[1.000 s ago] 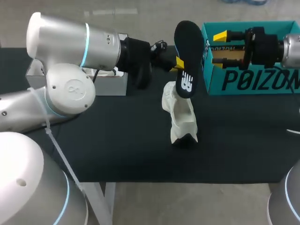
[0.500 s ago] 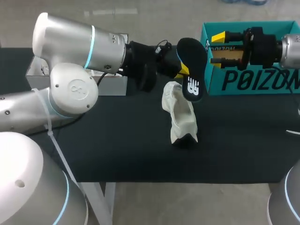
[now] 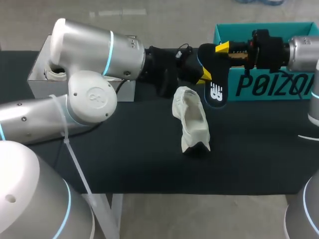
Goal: Take the shoe out of the shoebox, open the shoe tongue, remove and reinsert the insole, then place the shoe into the shoebox
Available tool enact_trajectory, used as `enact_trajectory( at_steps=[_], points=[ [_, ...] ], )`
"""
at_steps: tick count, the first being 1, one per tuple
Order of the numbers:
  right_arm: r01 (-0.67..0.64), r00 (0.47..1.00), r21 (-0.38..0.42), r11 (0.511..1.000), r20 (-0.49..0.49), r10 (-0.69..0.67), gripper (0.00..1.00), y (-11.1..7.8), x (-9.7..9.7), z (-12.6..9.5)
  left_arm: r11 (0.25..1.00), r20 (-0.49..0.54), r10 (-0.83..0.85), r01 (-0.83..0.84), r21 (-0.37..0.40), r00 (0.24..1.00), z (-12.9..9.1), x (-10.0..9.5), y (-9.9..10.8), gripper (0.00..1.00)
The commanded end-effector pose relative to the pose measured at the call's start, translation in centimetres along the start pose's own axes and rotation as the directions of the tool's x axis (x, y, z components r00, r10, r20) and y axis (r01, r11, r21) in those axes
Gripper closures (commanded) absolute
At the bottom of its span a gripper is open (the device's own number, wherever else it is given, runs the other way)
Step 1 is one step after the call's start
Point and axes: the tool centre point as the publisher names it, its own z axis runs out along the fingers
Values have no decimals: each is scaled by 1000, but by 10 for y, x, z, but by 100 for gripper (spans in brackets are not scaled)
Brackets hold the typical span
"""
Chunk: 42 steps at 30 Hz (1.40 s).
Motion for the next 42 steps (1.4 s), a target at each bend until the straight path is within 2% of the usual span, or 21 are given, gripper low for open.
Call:
enact_trajectory(
  at_steps=[1, 4, 9, 10, 11, 14, 15, 21, 22, 23, 27, 31, 33, 34, 42],
  points=[
    [-5, 1000, -6, 1000, -2, 5, 60, -4, -2, 1, 1000, -7, 14, -14, -6, 1000, 3, 2, 4, 100],
    [-15, 1000, -4, 1000, -8, 15, 58, -7, -4, 1, 1000, -11, 28, -28, -10, 1000, 2, 4, 11, 100],
    [-25, 1000, 0, 1000, -10, 25, 62, -10, -6, 2, 1000, -17, 24, -24, -18, 1000, 3, 6, 18, 100],
    [-26, 1000, 1, 1000, -10, 26, 72, -11, -6, 2, 1000, -21, 25, -26, -17, 999, 3, 6, 19, 100],
    [-27, 1000, 1, 1000, -11, 27, 75, -11, -6, 2, 1000, -21, 26, -26, -16, 999, 3, 6, 19, 100],
    [-31, 999, -2, 1000, -13, 31, 98, -12, -7, 2, 1000, -22, 28, -28, -12, 999, 5, 6, 19, 100],
    [-32, 999, -3, 999, -14, 32, 100, -12, -7, 2, 1000, -22, 29, -30, -11, 999, 5, 6, 19, 100],
    [-36, 999, 0, 999, -15, 36, 100, -9, -8, 2, 1000, -31, 26, -25, 8, 999, 6, 6, 17, 100],
    [-36, 999, 0, 999, -15, 36, 100, -9, -9, 2, 1000, -37, 26, -25, 8, 999, 5, 6, 17, 53],
    [-37, 999, -1, 999, -16, 37, 100, -9, -9, 2, 1000, -50, 23, -22, 14, 998, 4, 6, 17, 0],
    [-39, 999, -4, 999, -19, 39, 100, -7, -12, 0, 1000, -76, 29, -29, 4, 997, -3, 5, 26, 0],
    [-51, 999, -14, 999, -9, 50, 100, -7, -18, -1, 995, -169, 95, -95, 11, 981, -15, 6, 47, 0],
    [-55, 998, -15, 998, -5, 55, 100, -7, -20, -1, 990, -208, 139, -140, 10, 968, -21, -1, 56, 0],
    [-56, 998, -14, 998, -5, 56, 100, -7, -21, 0, 995, -207, 103, -103, 11, 973, -23, -6, 59, 0],
    [-62, 998, -14, 998, -10, 62, 100, -7, -25, 1, 995, -207, 103, -103, 11, 973, -23, -6, 59, 0]
  ],
)
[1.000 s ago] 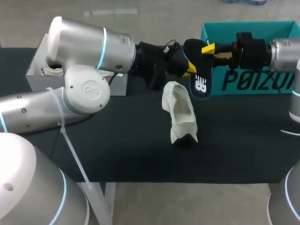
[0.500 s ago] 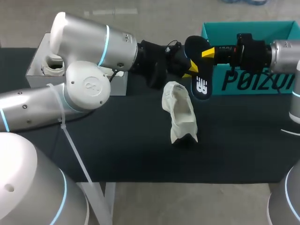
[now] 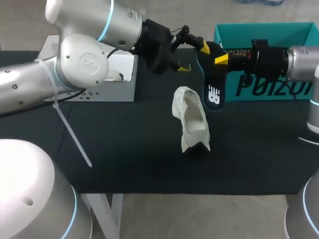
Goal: Take the shoe out of the shoebox, open the shoe tongue, remove and reinsert the insole, then place the shoe into the shoebox
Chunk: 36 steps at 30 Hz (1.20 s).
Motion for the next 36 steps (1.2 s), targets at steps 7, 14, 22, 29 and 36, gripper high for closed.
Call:
enact_trajectory(
  at_steps=[7, 14, 22, 29, 36],
  points=[
    [-12, 1000, 13, 1000, 9, 12, 100, 2, -8, 5, 992, -168, 95, -107, -62, 981, -11, -32, 0, 0],
    [-43, 997, 7, 999, 57, 42, 100, 1, -18, 7, 988, -508, 138, -155, 8, 850, -9, -51, 0, 0],
    [-38, 998, 5, 999, 54, 38, 100, 1, -18, 8, 993, -541, 106, -120, 10, 834, -7, -46, 6, 0],
    [-44, 998, 17, 999, 50, 43, 100, 1, -20, 12, 991, -552, 58, 17, 130, 832, 13, -34, 24, 0],
    [-49, 998, 14, 999, 46, 48, 100, 2, -22, 10, 994, -563, 80, -25, 105, 822, 11, -36, 27, 0]
  ],
)
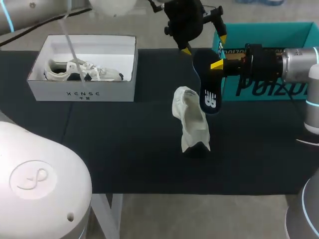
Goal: Take the shoe out of the shoebox, open the shoe tongue, remove and reinsert the insole, then place the shoe into the shoebox
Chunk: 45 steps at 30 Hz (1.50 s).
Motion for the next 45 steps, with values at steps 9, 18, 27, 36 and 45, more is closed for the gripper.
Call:
enact_trajectory(
  at_steps=[9, 18, 27, 36, 45],
  points=[
    [-19, 999, -3, 1000, 46, 20, 100, 4, -5, 2, 1000, -106, -1, 1, -1, 994, 0, -4, 0, 0],
    [-30, 996, -34, 999, 87, 33, 100, 1, -12, -4, 989, -265, -139, 148, 15, 954, -8, -13, 4, 0],
    [-19, 993, -22, 1000, 114, 21, 100, 9, -12, -13, 989, -356, -14, 65, 131, 934, -10, -10, 5, 0],
    [-9, 992, 7, 1000, 126, 8, 100, 18, -8, -14, 994, -304, -70, 90, 54, 950, -1, -11, 9, 0],
    [2, 994, 8, 1000, 106, -3, 100, 20, -9, -14, 985, -285, -87, 126, 121, 955, 8, -11, 14, 0]
  ],
)
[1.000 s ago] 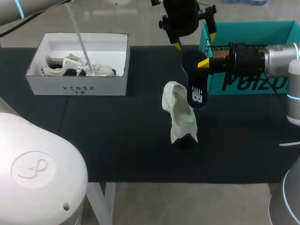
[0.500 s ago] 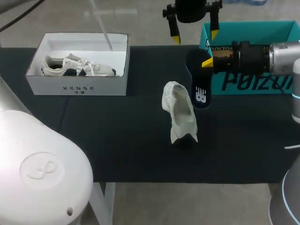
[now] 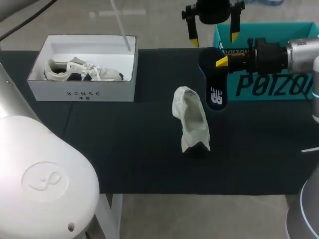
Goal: Take the shoe out of the shoebox, open the shoe tongue, remove and reinsert the insole, then place the shoe into the shoebox
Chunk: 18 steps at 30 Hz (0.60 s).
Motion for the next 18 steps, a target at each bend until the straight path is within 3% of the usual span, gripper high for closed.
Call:
enact_trajectory(
  at_steps=[1, 18],
  points=[
    [-3, 1000, 4, 1000, -2, 3, 100, 2, -3, 2, 1000, 4, 17, -17, 11, 1000, 3, 1, 8, 0],
    [-13, 1000, 1, 1000, 1, 13, 100, 3, -6, 1, 998, 6, 58, -58, -13, 998, 4, -3, 9, 0]
  ],
)
